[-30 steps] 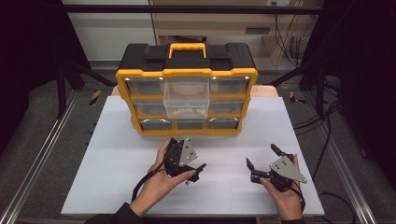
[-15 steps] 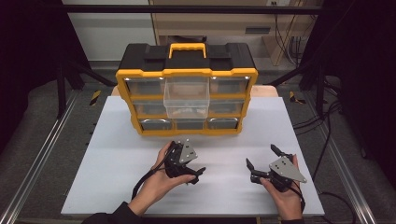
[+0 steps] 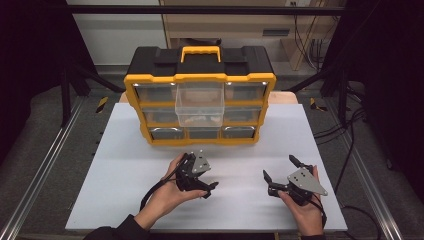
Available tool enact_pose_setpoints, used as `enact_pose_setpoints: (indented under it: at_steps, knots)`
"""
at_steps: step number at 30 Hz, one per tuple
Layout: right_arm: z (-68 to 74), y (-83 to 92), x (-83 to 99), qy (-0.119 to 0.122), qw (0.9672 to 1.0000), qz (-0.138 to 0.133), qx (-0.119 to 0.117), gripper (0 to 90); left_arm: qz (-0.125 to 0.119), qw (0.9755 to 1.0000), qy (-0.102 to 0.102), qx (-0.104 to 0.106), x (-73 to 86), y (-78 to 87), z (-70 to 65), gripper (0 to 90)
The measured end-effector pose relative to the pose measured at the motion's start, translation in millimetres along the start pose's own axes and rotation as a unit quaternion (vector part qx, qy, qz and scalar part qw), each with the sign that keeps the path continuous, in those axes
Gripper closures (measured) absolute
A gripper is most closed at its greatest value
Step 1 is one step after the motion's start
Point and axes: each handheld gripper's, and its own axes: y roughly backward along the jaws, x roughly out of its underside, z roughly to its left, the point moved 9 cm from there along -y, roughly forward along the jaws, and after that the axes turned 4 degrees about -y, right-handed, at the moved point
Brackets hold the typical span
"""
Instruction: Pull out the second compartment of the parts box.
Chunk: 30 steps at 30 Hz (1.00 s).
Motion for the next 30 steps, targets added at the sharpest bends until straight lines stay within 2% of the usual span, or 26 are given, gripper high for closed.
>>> enact_pose_setpoints:
  at_steps: [15,23,27,30]
  knots:
    - [0.6,0.0,0.7,0.002,1.0,0.002,0.0,3.6,0.027,0.9995,-0.008,0.017,5.2,-12.8,-10.0,10.2]
    - [0.7,-0.5,1.8,0.002,1.0,0.005,-0.001,3.5,0.046,0.9988,-0.01,0.009,11.5,-17.9,-7.1,11.6]
    - [0.6,-0.2,1.4,0.002,1.0,0.004,0.0,3.6,0.048,0.9988,-0.006,0.009,12.6,-17.5,-5.8,15.8]
    - [0.6,-0.5,1.6,0.002,1.0,0.004,-0.001,3.6,0.051,0.9987,-0.002,0.01,13.8,-17.6,-4.9,22.0]
